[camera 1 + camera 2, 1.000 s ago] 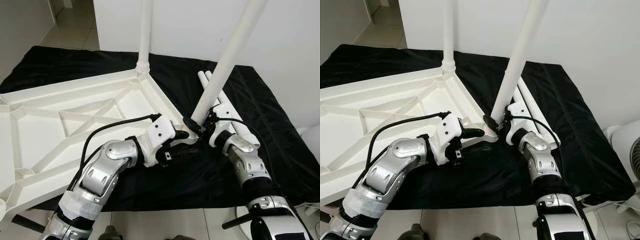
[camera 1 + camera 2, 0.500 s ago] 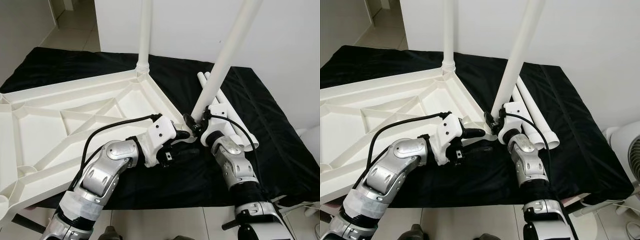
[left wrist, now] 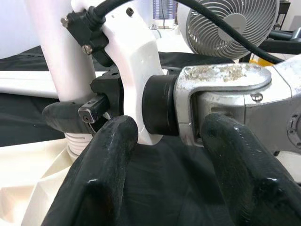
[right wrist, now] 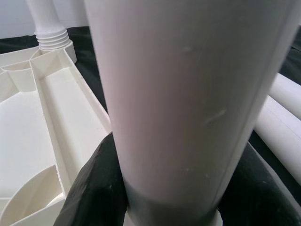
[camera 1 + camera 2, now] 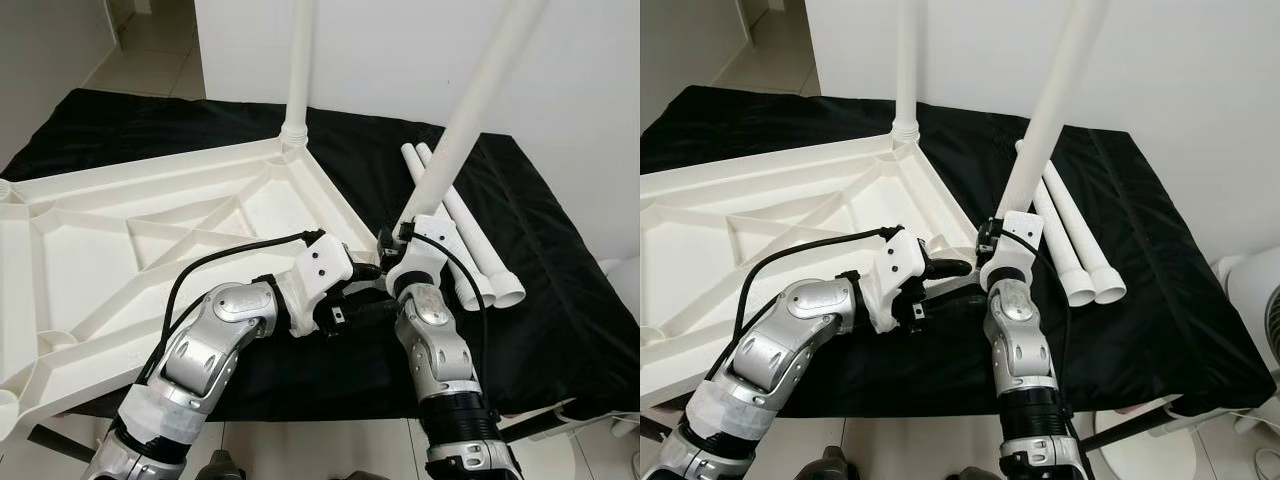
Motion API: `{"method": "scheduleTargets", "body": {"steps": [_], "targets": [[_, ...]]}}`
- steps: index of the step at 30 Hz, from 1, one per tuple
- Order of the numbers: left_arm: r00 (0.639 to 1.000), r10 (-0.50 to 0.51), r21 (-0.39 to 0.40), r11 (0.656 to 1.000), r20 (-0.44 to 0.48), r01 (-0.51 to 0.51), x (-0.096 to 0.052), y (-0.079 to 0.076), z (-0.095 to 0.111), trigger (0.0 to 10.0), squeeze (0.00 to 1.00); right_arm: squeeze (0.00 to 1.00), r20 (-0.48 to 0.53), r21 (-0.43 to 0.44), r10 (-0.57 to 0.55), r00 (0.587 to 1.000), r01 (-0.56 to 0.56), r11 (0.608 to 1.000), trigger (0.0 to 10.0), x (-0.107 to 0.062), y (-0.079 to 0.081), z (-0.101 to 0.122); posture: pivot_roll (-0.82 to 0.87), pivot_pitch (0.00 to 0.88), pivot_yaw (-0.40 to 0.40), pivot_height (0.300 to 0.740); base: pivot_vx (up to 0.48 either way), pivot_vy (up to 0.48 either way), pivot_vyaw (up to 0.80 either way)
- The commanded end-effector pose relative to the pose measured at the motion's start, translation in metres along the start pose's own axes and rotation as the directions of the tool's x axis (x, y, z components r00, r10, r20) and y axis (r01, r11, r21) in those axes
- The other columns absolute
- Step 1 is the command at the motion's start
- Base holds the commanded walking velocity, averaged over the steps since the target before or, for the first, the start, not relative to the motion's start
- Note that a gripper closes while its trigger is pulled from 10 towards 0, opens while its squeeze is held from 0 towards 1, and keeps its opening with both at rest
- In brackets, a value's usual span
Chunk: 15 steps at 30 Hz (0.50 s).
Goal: Building children table
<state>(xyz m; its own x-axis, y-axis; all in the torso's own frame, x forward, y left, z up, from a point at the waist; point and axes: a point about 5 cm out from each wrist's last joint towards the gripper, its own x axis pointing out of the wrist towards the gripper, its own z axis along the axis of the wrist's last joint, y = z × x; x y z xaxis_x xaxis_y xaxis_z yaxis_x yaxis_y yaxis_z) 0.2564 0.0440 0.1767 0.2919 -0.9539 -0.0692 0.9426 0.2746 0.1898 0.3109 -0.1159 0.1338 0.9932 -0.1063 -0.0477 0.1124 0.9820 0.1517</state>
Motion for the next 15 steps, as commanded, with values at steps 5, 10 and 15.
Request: {"method": "scheduleTargets", "body": {"steps": [5, 10, 15], "targets": [[0.999, 0.038, 0.011, 0.999, -0.005, -0.038, -0.0012, 0.0020, -0.0001, 10.0, 0.00, 0.00, -0.032, 0.050, -0.055, 0.998, 0.057, 0.997, 10.0, -0.0113, -0.0020, -0.0071, 0.07, 0.000, -0.103, 0.740, 0.000, 0.000, 0.00], [0.999, 0.042, 0.010, 0.999, -0.008, -0.042, -0.0014, 0.0025, -0.0008, 10.0, 0.00, 1.00, -0.003, 0.030, -0.020, 1.000, 0.020, 0.999, 10.0, -0.0130, -0.0003, -0.0044, 0.07, 0.000, -0.104, 0.740, 0.000, 0.000, 0.00], [0.999, 0.041, 0.015, 0.999, -0.011, -0.040, -0.0014, 0.0021, -0.0012, 10.0, 0.00, 1.00, 0.036, 0.048, 0.065, 0.997, -0.067, 0.997, 10.0, -0.0162, -0.0026, -0.0008, 0.07, 0.000, -0.101, 0.740, 0.000, 0.000, 0.00]]}}
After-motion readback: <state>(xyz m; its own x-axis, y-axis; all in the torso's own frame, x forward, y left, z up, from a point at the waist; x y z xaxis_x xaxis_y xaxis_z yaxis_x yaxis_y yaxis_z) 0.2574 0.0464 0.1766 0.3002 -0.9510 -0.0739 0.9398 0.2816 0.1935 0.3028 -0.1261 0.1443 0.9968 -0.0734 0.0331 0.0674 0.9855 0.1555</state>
